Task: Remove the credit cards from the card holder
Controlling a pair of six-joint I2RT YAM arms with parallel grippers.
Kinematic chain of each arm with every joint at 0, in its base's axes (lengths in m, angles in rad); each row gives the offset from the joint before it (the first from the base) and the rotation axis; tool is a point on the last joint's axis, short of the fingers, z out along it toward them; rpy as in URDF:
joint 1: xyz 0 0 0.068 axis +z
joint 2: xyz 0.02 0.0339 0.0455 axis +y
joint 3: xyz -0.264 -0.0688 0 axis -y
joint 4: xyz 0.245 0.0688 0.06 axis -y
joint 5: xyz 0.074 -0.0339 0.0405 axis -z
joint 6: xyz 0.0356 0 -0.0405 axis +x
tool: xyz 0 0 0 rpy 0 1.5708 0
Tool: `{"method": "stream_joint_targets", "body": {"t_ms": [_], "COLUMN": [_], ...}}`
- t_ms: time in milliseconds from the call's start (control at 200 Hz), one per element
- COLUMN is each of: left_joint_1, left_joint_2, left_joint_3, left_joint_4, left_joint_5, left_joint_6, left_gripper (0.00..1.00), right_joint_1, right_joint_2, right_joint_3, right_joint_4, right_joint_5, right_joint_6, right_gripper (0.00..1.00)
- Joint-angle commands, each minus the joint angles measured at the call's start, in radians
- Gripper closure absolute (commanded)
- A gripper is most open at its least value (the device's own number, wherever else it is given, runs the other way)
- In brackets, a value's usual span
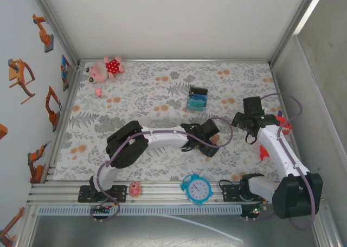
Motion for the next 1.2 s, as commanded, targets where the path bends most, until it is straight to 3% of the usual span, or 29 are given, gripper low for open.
{"method": "stream_joint_targets", "body": {"t_ms": [0, 381, 816, 1022, 1197], "left_joint_1": [-0.007, -0.028, -0.032, -0.023, -0.008], "left_joint_2": [-0.033, -0.005, 0.059, -0.015, -0.093], "left_joint_3": [-0.012, -0.001, 0.033, -0.048, -0.133], "left_joint_4": [-0.012, -0.024, -0.128, -0.053, 0.029], "left_joint_5": [0.009, 0.006, -0.176, -0.210, -0.219], "left_joint_6": [-0.016, 0.020, 0.008, -0.017, -0.034], "left_gripper": [0.03, 0.03, 0.00, 0.30, 0.35], "right_joint_1": [0.007, 0.007, 0.007, 0.007, 0.007], "right_joint_2": [-0.001, -0.005, -0.014, -0.049, -0.093], "right_joint_3": [0.020, 0.013, -0.002, -0.022, -0.076], "right_joint_4": [-0.021, -0.019, 0.005, 0.056, 0.139], "right_joint_5": [0.002, -0.006, -0.065, -0.162, -0.279], "right_joint_6": [-0.001, 0.003, -0.001, -0.012, 0.011], "right_gripper": [0.00, 0.01, 0.00, 0.00, 0.00]}}
